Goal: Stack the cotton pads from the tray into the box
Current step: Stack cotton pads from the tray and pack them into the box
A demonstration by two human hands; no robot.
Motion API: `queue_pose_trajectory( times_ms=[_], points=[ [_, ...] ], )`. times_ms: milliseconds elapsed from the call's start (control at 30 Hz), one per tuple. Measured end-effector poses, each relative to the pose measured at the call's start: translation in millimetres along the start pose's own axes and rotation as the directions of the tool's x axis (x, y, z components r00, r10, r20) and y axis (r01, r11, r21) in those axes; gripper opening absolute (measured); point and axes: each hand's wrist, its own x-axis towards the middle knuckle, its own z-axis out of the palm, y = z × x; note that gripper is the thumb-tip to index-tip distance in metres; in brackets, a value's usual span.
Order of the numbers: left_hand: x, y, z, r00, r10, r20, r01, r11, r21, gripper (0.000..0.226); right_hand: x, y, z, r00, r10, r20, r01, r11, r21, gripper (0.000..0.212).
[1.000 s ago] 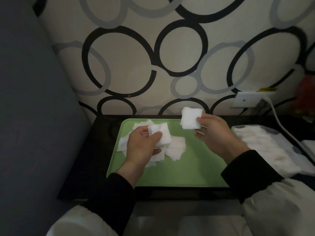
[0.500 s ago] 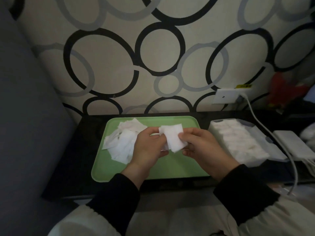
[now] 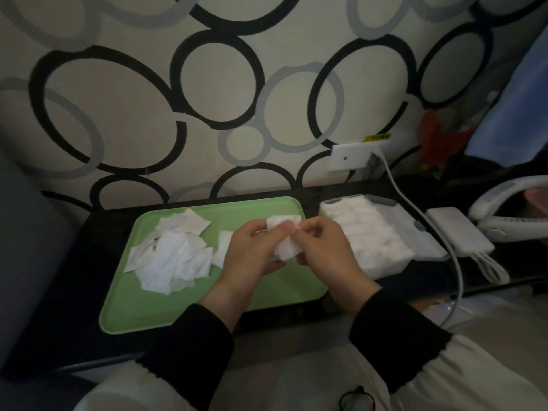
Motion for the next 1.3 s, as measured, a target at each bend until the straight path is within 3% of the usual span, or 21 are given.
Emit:
queue_pose_trajectory(
  times_ms=[133,233,300,400,500,567,667,733,800,867,1033,1133,1300],
  points=[
    [4.1,-8.6,17.9,0.998,0.035,0.053,-0.038,0.998,0.053,0.032,14.5,-0.4,-35.3,0.992,-0.124,-0.035,0.117,0.978,-0.171,0.023],
    [4.5,-9.1,27.2,0.985,0.115,0.126,-0.126,0.988,0.088,0.026,21.9,-5.0,-65.2,0.949,-0.164,0.268,0.205,0.97,-0.132,0.043],
    [1.8,-8.3,34.6,0.968,0.177,0.178,-0.201,0.972,0.126,0.026,24.5,-5.7,-81.5,0.893,-0.185,0.411,0.269,0.95,-0.157,0.041],
    [-0.7,-10.3,47.3,0.956,0.209,0.207,-0.247,0.953,0.176,0.023,29.5,-7.8,-103.0,0.896,-0.223,0.385,0.321,0.923,-0.213,0.025],
    [5.8,-17.8,61.0,0.965,0.203,0.168,-0.238,0.945,0.224,0.015,35.3,-10.2,-131.1,0.926,-0.229,0.298,0.286,0.945,-0.161,0.019],
    [15.8,-23.9,69.5,0.945,0.291,0.146,-0.326,0.864,0.384,0.019,39.8,-8.8,-147.6,0.956,-0.196,0.22,0.222,0.969,-0.104,0.017],
    [29.4,-23.9,89.6,0.903,0.361,0.232,-0.419,0.623,0.66,0.049,41.8,-3.7,-164.1,0.987,-0.114,0.112,0.112,0.993,0.021,0.016],
    [40.5,-18.6,102.2,0.901,0.28,0.331,-0.43,0.475,0.768,0.084,42.0,-0.5,-169.1,0.994,-0.082,0.067,0.075,0.992,0.098,0.017],
    [51.4,-13.4,111.1,0.914,0.11,0.39,-0.403,0.348,0.846,0.114,41.4,3.5,-172.0,0.995,-0.071,0.077,0.06,0.988,0.14,0.017],
    [61.6,-10.6,116.6,0.918,-0.037,0.395,-0.38,0.204,0.902,0.13,40.7,8.6,-174.1,0.987,-0.074,0.14,0.053,0.987,0.15,0.019],
    [83.4,-11.7,121.0,0.912,-0.143,0.386,-0.388,0.011,0.922,0.14,40.4,15.5,-176.5,0.947,-0.157,0.281,0.147,0.987,0.057,0.028],
    [90.2,-11.4,117.4,0.909,-0.066,0.412,-0.414,-0.007,0.91,0.136,41.8,15.8,-173.3,0.925,-0.171,0.339,0.191,0.981,-0.026,0.029],
    [92.0,-7.2,114.0,0.885,0.001,0.465,-0.464,-0.067,0.883,0.109,42.7,16.1,-165.4,0.904,-0.148,0.401,0.227,0.961,-0.156,0.023]
  ],
)
